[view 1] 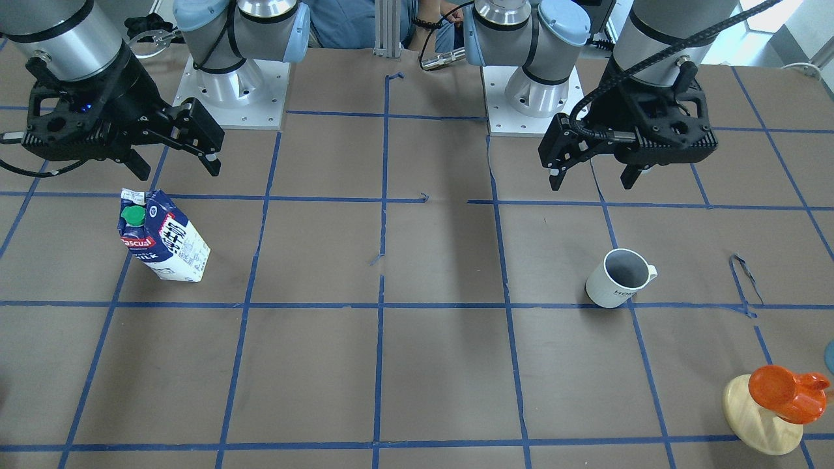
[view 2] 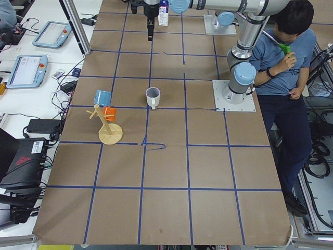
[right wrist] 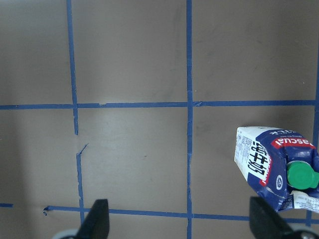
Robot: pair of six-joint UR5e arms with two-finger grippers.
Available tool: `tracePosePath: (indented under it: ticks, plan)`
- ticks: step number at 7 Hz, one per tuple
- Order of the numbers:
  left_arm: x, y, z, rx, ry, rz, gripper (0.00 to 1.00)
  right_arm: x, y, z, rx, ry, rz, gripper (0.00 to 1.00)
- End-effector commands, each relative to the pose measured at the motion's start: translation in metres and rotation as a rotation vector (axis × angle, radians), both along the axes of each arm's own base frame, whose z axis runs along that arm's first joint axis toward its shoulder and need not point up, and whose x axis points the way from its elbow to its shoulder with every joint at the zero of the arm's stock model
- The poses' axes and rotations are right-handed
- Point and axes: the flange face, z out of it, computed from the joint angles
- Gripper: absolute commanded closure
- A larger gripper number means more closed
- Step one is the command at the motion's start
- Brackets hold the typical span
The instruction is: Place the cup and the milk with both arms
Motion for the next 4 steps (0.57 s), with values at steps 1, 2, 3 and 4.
tracePosePath:
  ticks: [1, 2, 3, 4]
  plan:
    - [0.0003, 0.0001, 0.0007, -0.001, 0.0, -0.001, 0.0, 0.0002, 0.0011, 0.0013, -0.004, 0.0, 0.002, 0.0]
    - [0.0004, 0.0001, 0.0007, -0.001, -0.002, -0.001, 0.0, 0.0001, 0.001, 0.0014, -0.005, 0.0, 0.003, 0.0]
    - [0.0012, 0.0004, 0.0015, -0.003, -0.002, 0.002, 0.0, -0.0022, -0.0005, 0.0014, -0.006, 0.015, 0.001, 0.0]
    - [0.0012, 0.0007, 0.0005, 0.0, -0.001, 0.002, 0.0, -0.0045, -0.0002, -0.0023, 0.006, 0.03, 0.007, 0.0]
